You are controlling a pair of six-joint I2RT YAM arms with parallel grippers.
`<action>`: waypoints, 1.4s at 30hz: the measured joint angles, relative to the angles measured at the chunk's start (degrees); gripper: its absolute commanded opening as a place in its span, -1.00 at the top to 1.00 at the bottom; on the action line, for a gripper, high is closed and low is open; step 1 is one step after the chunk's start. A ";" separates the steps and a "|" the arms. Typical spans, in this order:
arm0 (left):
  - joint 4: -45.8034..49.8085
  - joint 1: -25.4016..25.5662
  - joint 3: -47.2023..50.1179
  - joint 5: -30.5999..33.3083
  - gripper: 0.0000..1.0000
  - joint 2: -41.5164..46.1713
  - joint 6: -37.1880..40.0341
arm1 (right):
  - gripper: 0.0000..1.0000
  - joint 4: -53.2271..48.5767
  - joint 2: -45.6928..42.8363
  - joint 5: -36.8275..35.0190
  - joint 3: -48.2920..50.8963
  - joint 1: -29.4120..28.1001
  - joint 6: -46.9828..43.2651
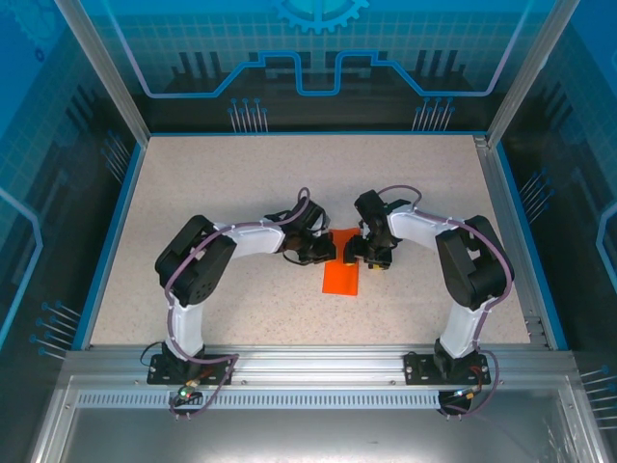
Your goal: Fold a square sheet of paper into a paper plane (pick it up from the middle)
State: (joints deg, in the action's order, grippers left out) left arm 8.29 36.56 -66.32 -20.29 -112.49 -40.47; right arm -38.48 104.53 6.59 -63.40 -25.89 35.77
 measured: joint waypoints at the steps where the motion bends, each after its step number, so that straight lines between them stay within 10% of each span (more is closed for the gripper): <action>1: 0.24 0.00 -0.02 0.17 1.00 -0.28 0.04 | -0.36 0.00 0.00 0.00 0.00 0.00 0.02; 18: 0.87 0.11 -0.09 1.01 1.00 -0.90 0.13 | -0.39 4.33 -4.04 1.40 3.34 0.20 0.20; 29: 0.87 0.15 -0.09 0.98 1.00 -0.92 0.13 | 0.90 24.87 -16.98 14.80 15.72 3.54 3.89; 42: 0.87 0.15 -0.09 0.98 1.00 -0.92 0.35 | 0.96 35.78 -11.39 21.51 21.44 3.87 5.73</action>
State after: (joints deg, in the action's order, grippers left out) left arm 9.17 36.71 -66.41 -19.31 -113.40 -40.12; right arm -2.70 93.14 28.10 -41.95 -22.02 41.50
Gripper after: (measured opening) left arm 0.049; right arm 0.045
